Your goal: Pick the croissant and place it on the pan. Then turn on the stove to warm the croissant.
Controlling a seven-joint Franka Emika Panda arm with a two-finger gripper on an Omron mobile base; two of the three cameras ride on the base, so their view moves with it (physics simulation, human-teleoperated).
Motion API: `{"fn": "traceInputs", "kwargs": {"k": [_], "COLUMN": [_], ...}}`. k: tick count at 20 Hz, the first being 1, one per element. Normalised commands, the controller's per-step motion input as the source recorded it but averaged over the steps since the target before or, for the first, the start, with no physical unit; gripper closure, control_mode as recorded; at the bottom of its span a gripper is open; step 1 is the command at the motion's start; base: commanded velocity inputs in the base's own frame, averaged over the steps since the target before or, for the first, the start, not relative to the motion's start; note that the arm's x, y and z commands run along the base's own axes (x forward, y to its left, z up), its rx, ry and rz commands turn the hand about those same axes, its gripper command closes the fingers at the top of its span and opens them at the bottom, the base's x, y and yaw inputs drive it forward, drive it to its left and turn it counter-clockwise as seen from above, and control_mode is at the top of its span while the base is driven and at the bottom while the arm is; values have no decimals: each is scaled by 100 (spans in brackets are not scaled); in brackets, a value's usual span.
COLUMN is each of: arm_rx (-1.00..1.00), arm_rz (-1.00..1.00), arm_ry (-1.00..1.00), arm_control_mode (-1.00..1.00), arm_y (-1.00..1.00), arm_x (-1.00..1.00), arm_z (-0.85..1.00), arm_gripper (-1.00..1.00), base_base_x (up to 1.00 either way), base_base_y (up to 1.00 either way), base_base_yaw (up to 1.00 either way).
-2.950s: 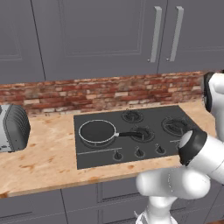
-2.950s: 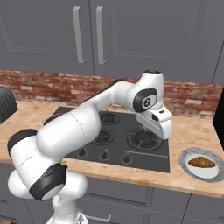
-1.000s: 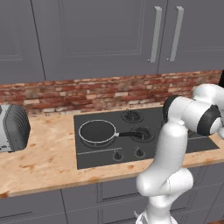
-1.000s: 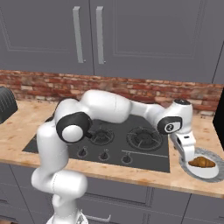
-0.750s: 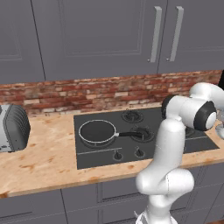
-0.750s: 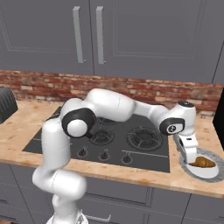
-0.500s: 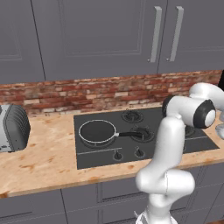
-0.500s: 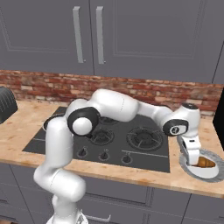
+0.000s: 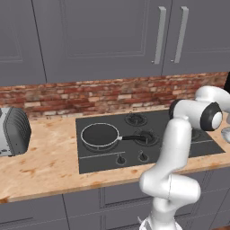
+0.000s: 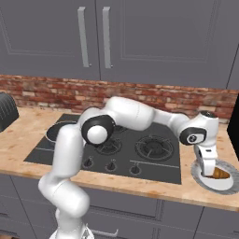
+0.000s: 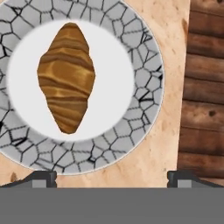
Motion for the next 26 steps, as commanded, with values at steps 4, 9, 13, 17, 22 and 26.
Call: {"fn": "traceInputs", "kwargs": {"k": [4, 9, 13, 17, 22, 26], "arm_rx": [0, 0, 0, 0, 0, 0], "arm_rz": [-4, -2, -1, 0, 0, 0], "arm_ry": [0, 0, 0, -1, -1, -1], "arm_control_mode": [-100, -100, -100, -100, -100, -100], "arm_y": [-11, -23, -28, -14, -5, -5], "arm_x": [16, 2, 0, 6, 15, 15], "arm_z": [-10, -15, -16, -11, -11, -11], "arm_gripper": [-100, -100, -100, -100, -100, -100], "base_base_x": [0, 0, 0, 0, 0, 0], "base_base_y": [0, 0, 0, 0, 0, 0], "base_base_yaw": [0, 0, 0, 0, 0, 0]}}
